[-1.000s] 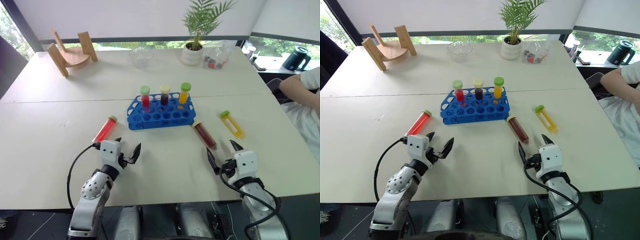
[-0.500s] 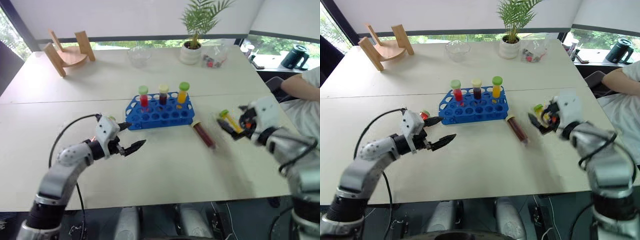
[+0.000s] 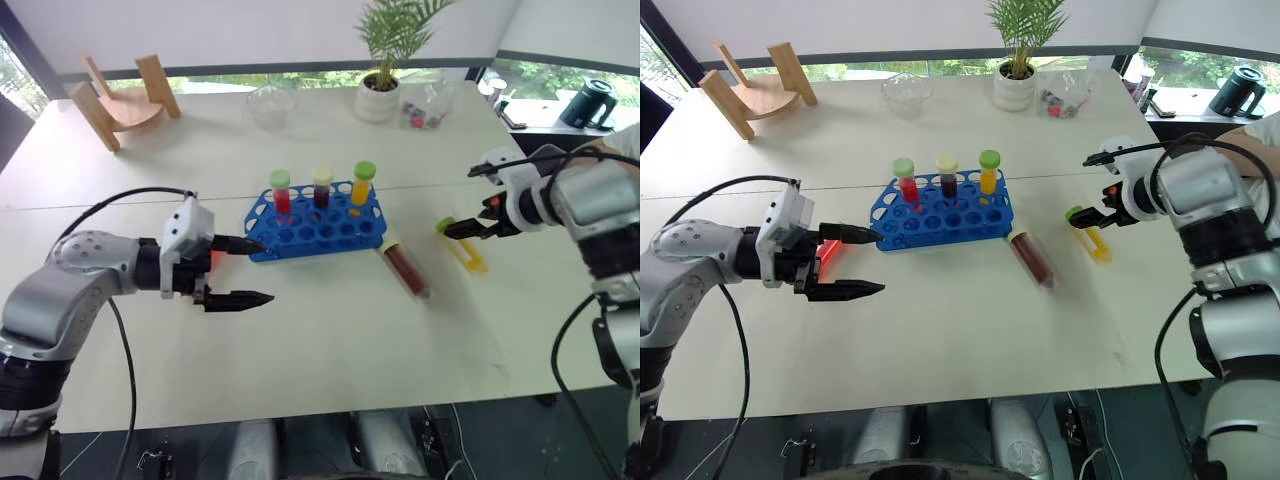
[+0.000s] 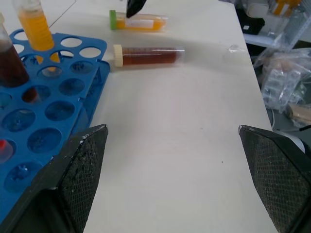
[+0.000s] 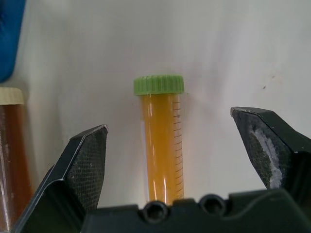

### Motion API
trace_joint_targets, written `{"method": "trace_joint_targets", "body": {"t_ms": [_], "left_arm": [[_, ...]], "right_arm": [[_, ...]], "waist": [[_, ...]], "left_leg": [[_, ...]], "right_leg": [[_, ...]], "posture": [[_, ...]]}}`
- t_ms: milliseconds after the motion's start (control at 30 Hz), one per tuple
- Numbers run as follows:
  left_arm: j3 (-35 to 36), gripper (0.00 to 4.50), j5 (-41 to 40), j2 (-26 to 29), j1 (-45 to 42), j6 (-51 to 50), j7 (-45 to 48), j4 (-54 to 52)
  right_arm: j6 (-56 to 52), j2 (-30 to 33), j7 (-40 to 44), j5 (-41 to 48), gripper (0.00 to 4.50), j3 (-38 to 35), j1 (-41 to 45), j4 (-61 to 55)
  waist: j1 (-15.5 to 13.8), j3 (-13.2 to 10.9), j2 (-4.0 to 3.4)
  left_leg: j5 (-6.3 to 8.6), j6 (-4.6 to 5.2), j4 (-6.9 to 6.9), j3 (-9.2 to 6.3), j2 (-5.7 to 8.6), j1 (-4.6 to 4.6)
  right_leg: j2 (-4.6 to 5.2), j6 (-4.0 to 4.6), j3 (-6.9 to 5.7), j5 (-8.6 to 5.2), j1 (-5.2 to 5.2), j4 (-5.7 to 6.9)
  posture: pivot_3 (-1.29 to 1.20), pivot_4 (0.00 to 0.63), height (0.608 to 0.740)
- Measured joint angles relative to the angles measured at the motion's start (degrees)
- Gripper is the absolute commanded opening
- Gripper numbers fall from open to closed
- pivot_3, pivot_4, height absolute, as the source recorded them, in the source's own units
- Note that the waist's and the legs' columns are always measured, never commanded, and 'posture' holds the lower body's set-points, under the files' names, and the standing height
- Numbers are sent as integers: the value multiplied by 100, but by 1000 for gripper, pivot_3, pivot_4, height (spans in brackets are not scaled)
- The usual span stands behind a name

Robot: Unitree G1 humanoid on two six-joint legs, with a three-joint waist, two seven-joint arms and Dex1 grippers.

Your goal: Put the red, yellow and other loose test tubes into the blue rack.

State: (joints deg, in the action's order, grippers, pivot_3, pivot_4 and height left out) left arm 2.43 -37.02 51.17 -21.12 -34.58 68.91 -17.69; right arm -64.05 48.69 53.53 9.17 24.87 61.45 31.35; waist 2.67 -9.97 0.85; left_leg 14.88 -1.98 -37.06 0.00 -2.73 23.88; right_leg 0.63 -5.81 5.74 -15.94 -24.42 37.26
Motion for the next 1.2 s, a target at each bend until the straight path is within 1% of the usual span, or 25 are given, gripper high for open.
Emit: {"method": "trace_joint_targets", "body": {"t_ms": [67, 200, 267, 300, 333, 367, 467, 500, 600, 667, 767, 800, 867, 933, 1000, 1067, 1133, 1200], "left_arm": [[0, 4400, 3, 0, 5, -10, -12, -1], [5, 4400, 3, 0, 10, -15, -51, -32], [8, 4500, 3, 1, 11, -22, -75, -64], [10, 4500, 3, 1, 11, -29, -90, -70], [12, 4500, 3, 2, 13, -31, -102, -87], [14, 4500, 3, 7, 17, -33, -117, -96], [33, 4500, 5, 26, 21, -37, -153, -98], [46, 4500, 6, 35, 21, -37, -161, -98], [101, 4500, 0, 39, 24, -115, -256, -103], [210, 4500, -34, 38, 75, -201, -382, -139], [422, 4500, -110, 36, 147, -278, -600, -222], [506, 4500, -127, 30, 206, -295, -673, -290], [580, 4500, -179, 19, 284, -387, -802, -337], [607, 4500, -225, -35, 328, -446, -946, -367], [608, 4500, -250, -72, 329, -495, -1034, -411], [608, 4500, -275, -79, 328, -521, -1094, -448], [607, 4500, -313, -112, 305, -546, -1153, -448], [587, 4500, -317, -170, 222, -563, -1168, -444]], "right_arm": [[331, -143, 245, -205, 4500, 188, 82, 530], [832, -324, 624, -556, 4500, 314, 208, 1245], [1033, -440, 722, -713, 3958, 313, 303, 1536], [1126, -500, 740, -805, 3612, 311, 351, 1651], [1204, -533, 770, -866, 3197, 307, 381, 1747], [1275, -566, 795, -946, 2611, 291, 418, 1860], [1379, -648, 862, -1092, 1099, 259, 486, 2040], [1383, -670, 893, -1128, 785, 227, 499, 2074], [1336, -703, 929, -1138, 781, 39, 499, 2094], [1176, -708, 879, -901, 781, -451, 459, 1788], [1041, -722, 572, -330, 781, -1529, 217, 422], [901, -790, 414, -106, 781, -1951, 47, -226], [877, -1208, 30, 359, 781, -2794, -479, -1504], [1192, -2158, -519, 924, 781, -3539, -1371, -2920], [1609, -2947, -979, 1194, 781, -3717, -2025, -3637], [2247, -3521, -1317, 1249, 781, -3716, -2545, -3998], [2969, -3899, -1519, 1238, 781, -3701, -2861, -4084], [3867, -4064, -1613, 1094, 781, -3610, -3070, -3929]], "waist": [[-2, -1, -2], [-5, -3, -4], [-1, -2, -4], [7, -2, -4], [8, -2, -4], [8, -2, -4], [11, -2, -4], [14, -2, -4], [19, -3, -5], [27, -12, -19], [34, -17, -28], [24, -15, -25], [9, -11, -19], [-8, -8, -14], [-7, -10, -16], [-24, -11, -18], [-19, -11, -18], [-11, -10, -17]], "left_leg": [[0, 0, 0, 0, 0, 3], [-1, -2, -4, -1, 0, 6], [-1, -2, -7, 0, 0, 5], [-2, -3, -8, 0, 0, 4], [-2, -3, -8, -1, 0, 3], [-2, -4, -9, -1, 0, 2], [-3, -4, -9, -2, 0, 0], [-3, -4, -9, -2, 0, -1], [-3, -5, -9, -2, -1, 0], [-3, -5, -9, 0, 0, 1], [-3, -5, -6, -9, -1, 2], [-3, -5, -3, -16, -2, 2], [-3, -5, -6, -28, -3, 2], [-4, -6, -9, -32, -2, 3], [-9, -15, -16, -28, 0, 3], [-17, -29, -20, -27, 5, 3], [-22, -39, -26, -25, 6, 2], [-26, -44, -29, -24, 6, -4]], "right_leg": [[0, 0, 0, 0, -4, 4], [0, -1, 0, 0, -6, 9], [0, -1, 0, 1, -6, 11], [0, -1, 0, 1, -6, 15], [0, -1, 0, 1, -6, 16], [-1, -1, 0, 1, -6, 20], [-2, 0, 0, 1, -6, 24], [-2, 0, 0, 1, -6, 25], [-2, 0, 0, 1, -6, 26], [0, -1, 1, 1, -8, 30], [-4, 0, 0, 1, -12, 39], [-6, 1, -4, 0, -12, 40], [-8, 2, -12, -2, -8, 43], [-8, 2, -15, -2, -6, 53], [-4, 2, -13, -1, -7, 65], [2, 0, -13, 0, -6, 69], [3, -4, -11, 2, -3, 69], [2, -5, -11, 3, 1, 70]], "posture": [[0, 150, 740], [0, 150, 740], [0, 150, 740], [0, 150, 740], [0, 150, 740], [0, 150, 740], [0, 150, 740], [0, 150, 740], [0, 150, 740], [0, 150, 740], [0, 150, 740], [0, 150, 740], [0, 150, 740], [0, 150, 740], [0, 150, 740], [0, 150, 740], [0, 150, 740], [0, 150, 740]]}}
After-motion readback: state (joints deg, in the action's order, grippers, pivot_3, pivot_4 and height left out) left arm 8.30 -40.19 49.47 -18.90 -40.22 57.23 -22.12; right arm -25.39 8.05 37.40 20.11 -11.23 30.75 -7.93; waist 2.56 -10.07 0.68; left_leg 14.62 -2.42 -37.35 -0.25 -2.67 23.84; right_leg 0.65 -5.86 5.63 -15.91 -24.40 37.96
